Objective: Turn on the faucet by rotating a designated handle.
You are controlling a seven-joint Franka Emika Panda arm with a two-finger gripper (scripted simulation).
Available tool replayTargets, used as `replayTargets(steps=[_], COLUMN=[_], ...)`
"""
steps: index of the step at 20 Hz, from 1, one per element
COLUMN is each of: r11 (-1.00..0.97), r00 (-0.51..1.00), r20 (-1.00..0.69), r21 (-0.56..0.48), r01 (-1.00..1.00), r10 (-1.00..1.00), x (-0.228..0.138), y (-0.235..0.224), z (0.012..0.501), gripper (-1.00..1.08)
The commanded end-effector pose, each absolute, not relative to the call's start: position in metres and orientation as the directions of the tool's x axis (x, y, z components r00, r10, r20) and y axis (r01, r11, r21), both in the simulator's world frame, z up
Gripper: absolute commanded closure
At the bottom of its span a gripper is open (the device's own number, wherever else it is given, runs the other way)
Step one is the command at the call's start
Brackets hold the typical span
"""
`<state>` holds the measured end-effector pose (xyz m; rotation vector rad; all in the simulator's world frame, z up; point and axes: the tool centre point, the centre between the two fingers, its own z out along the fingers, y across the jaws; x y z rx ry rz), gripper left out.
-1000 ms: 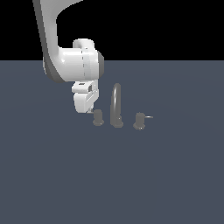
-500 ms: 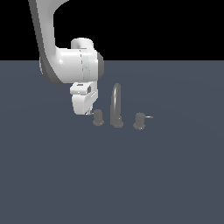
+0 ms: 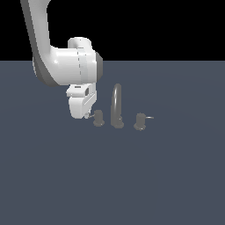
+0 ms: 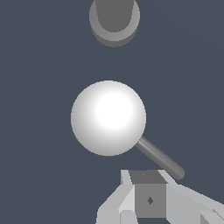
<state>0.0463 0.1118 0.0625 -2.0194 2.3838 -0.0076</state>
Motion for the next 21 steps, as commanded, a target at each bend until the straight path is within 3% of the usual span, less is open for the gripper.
replayTargets(steps=[1,10,12,21], r11=[0.168,0.169,0.149,0.170], r00=[-0.168,-0.169,-0.149,-0.170], r20=[-0.007,-0.001,-0.012,0.000], r21=[-0.010,-0.001,-0.006,0.000], r01=[-0.986,-0.986,-0.989,-0.986], r10=[-0.986,-0.986,-0.989,-0.986], x=[0.040,0.015,0.018,0.018], y=[0.104,0.080,0.097,0.039], z=[0.063,0.063,0.062,0.063], gripper=[1.08,1.08,1.08,1.08])
